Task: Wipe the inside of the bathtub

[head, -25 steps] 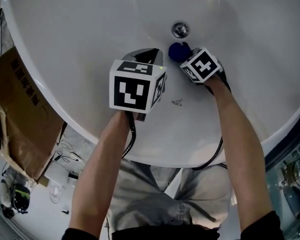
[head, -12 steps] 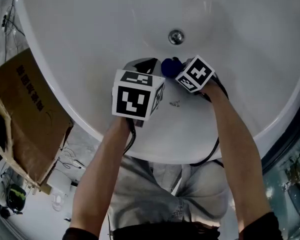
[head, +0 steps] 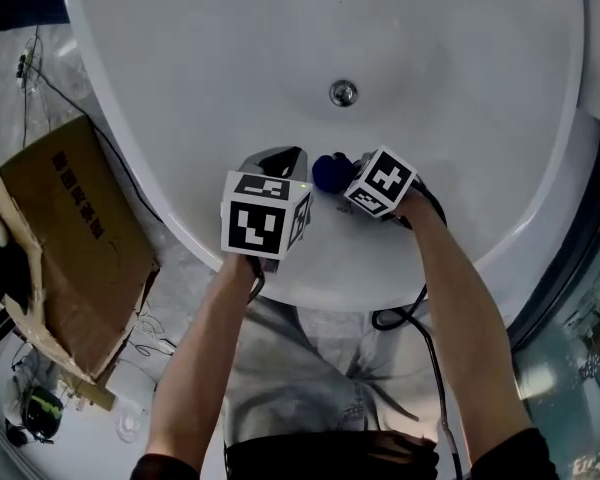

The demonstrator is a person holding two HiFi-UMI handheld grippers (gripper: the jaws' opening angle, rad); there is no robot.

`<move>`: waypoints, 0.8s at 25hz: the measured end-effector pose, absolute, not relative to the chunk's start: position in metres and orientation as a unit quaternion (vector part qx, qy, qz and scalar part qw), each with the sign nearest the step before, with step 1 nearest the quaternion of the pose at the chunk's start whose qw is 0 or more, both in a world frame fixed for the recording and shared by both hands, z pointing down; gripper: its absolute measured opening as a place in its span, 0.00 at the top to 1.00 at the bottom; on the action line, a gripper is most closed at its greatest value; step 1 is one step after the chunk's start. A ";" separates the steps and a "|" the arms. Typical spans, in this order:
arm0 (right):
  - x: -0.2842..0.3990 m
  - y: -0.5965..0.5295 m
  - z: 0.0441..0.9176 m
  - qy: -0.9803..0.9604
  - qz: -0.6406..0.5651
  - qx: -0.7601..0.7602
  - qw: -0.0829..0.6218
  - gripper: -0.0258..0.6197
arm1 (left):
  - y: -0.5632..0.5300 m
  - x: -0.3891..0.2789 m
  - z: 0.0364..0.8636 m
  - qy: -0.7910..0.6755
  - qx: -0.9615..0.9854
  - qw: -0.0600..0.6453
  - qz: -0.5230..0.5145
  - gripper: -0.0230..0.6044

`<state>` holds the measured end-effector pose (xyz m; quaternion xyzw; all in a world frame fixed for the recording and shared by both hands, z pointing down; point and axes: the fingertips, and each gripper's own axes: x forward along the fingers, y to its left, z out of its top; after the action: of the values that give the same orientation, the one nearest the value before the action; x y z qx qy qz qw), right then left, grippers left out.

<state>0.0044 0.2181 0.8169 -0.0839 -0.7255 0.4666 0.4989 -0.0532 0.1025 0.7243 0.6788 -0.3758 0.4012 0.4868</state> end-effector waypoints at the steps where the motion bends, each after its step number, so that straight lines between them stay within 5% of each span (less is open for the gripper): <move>1: 0.003 0.220 0.810 -0.726 0.469 -0.084 0.496 0.83 | 0.103 -0.055 0.719 -0.376 0.678 0.487 0.402 0.96; 20: -0.018 0.255 0.702 -0.735 0.495 -0.077 0.457 0.83 | 0.117 -0.062 0.648 -0.374 0.697 0.470 0.391 0.96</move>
<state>-0.0181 0.2549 0.7020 -0.0768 -0.7347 0.4952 0.4572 -0.0617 0.1167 0.6475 0.6973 -0.3744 0.3907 0.4701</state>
